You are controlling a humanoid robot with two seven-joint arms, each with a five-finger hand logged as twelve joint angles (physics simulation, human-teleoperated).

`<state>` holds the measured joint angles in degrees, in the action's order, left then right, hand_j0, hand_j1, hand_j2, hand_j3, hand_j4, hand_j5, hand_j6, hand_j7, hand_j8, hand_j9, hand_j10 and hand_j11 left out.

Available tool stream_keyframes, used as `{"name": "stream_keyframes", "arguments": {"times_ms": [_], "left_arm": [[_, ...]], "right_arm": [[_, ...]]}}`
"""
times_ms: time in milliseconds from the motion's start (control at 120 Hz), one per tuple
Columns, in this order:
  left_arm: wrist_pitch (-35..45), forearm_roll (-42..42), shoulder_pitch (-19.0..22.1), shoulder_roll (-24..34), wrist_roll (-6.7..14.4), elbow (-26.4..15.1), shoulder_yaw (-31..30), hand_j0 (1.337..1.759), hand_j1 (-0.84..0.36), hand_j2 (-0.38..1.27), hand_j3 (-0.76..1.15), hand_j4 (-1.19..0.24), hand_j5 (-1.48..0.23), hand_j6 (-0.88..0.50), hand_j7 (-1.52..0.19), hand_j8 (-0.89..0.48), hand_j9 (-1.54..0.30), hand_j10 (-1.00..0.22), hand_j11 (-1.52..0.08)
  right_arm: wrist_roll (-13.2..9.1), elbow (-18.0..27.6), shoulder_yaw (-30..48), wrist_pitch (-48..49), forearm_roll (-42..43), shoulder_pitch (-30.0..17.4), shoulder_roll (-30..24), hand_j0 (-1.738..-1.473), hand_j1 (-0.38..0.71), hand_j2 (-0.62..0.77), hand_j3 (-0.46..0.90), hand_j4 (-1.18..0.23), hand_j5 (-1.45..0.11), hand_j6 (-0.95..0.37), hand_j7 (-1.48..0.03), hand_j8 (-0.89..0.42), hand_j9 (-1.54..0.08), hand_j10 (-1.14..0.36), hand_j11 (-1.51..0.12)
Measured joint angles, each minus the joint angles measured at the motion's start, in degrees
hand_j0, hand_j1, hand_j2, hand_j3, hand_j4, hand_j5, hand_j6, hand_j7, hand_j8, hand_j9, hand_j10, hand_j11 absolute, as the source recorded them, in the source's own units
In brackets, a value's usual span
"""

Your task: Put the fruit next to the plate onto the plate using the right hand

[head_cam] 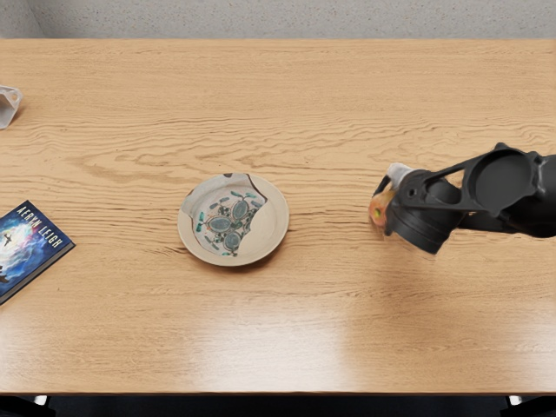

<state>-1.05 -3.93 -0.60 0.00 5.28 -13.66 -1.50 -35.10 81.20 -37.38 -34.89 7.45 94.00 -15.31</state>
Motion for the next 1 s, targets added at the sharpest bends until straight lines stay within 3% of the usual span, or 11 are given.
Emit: {"name": "stream_keyframes", "arguments": {"times_ms": [75,100,225,283,367,492,600,758,825,908,1000], "left_arm": [[0.0,0.0,0.1,0.0,0.0,0.0,0.0,1.658,0.35,0.0,0.0,0.0,0.0,0.0,0.0,0.0,0.0,0.0,0.0],[0.0,0.0,0.1,0.0,0.0,0.0,0.0,1.658,0.35,0.0,0.0,0.0,0.0,0.0,0.0,0.0,0.0,0.0,0.0],[0.0,0.0,0.0,0.0,0.0,0.0,0.0,1.658,0.35,0.0,0.0,0.0,0.0,0.0,0.0,0.0,0.0,0.0,0.0],[0.0,0.0,0.1,0.0,0.0,0.0,0.0,1.658,0.35,0.0,0.0,0.0,0.0,0.0,0.0,0.0,0.0,0.0,0.0],[0.0,0.0,0.1,0.0,0.0,0.0,0.0,1.658,0.35,0.0,0.0,0.0,0.0,0.0,0.0,0.0,0.0,0.0,0.0],[0.0,0.0,0.0,0.0,0.0,0.0,0.0,1.658,0.35,0.0,0.0,0.0,0.0,0.0,0.0,0.0,0.0,0.0,0.0],[0.0,0.0,0.0,0.0,0.0,0.0,0.0,1.658,0.35,0.0,0.0,0.0,0.0,0.0,0.0,0.0,0.0,0.0,0.0],[0.0,0.0,0.1,0.0,0.0,0.0,0.0,1.658,0.35,0.0,0.0,0.0,0.0,0.0,0.0,0.0,0.0,0.0,0.0],[0.0,0.0,0.1,0.0,0.0,0.0,0.0,1.658,0.35,0.0,0.0,0.0,0.0,0.0,0.0,0.0,0.0,0.0,0.0],[0.0,0.0,0.0,0.0,0.0,0.0,0.0,1.658,0.35,0.0,0.0,0.0,0.0,0.0,0.0,0.0,0.0,0.0,0.0],[0.0,0.0,0.0,0.0,0.0,0.0,0.0,1.658,0.35,0.0,0.0,0.0,0.0,0.0,0.0,0.0,0.0,0.0,0.0]], "right_arm": [[0.0,-0.3,7.8,0.0,0.0,-0.5,-6.3,-1.648,0.19,0.31,0.0,-0.55,-1.0,-0.33,-1.01,-0.28,-1.03,-0.55,-1.04],[0.1,-0.5,11.5,0.0,0.0,-1.5,-8.8,-1.647,0.19,0.27,0.0,-0.54,-1.03,-0.33,-1.02,-0.29,-1.05,-0.57,-1.06],[0.2,-4.8,37.9,10.9,0.0,-13.3,-17.4,-1.644,0.17,0.24,0.0,-0.51,-1.1,-0.34,-1.07,-0.29,-1.13,-0.61,-1.15],[0.2,-6.5,48.4,18.1,-0.1,-18.9,-17.1,-1.644,0.15,0.24,0.0,-0.51,-1.11,-0.35,-1.09,-0.32,-1.15,-0.64,-1.17],[0.2,-10.6,56.0,23.9,1.3,-23.5,-11.3,-1.644,0.13,0.25,0.0,-0.51,-1.14,-0.36,-1.1,-0.33,-1.18,-0.65,-1.19],[0.1,-15.6,60.1,27.1,4.0,-26.4,-1.6,-1.645,0.11,0.17,0.0,-0.5,-1.17,-0.36,-1.12,-0.32,-1.2,-0.66,-1.21],[0.1,-17.7,61.1,27.9,7.1,-28.4,4.4,-1.646,0.13,0.25,0.0,-0.47,-1.18,-0.35,-1.12,-0.33,-1.21,-0.68,-1.21],[0.1,-18.9,61.5,28.3,8.7,-29.8,7.8,-1.648,0.2,0.36,0.0,-0.42,-1.22,-0.3,-1.13,-0.29,-1.22,-0.66,-1.24],[0.1,-19.1,61.6,28.3,9.0,-30.0,8.2,-1.648,0.19,0.31,0.0,-0.41,-1.23,-0.31,-1.13,-0.27,-1.22,-0.65,-1.24],[0.1,-19.3,61.0,28.0,10.2,-30.1,7.7,-1.651,0.02,0.21,0.0,-0.29,-0.84,-0.22,-0.77,-0.2,-0.83,-0.45,-0.84],[0.1,-19.1,60.8,27.9,10.8,-30.2,7.2,-1.654,-0.1,0.13,0.0,-0.19,-0.55,-0.14,-0.5,-0.13,-0.54,-0.23,-0.55]]}}
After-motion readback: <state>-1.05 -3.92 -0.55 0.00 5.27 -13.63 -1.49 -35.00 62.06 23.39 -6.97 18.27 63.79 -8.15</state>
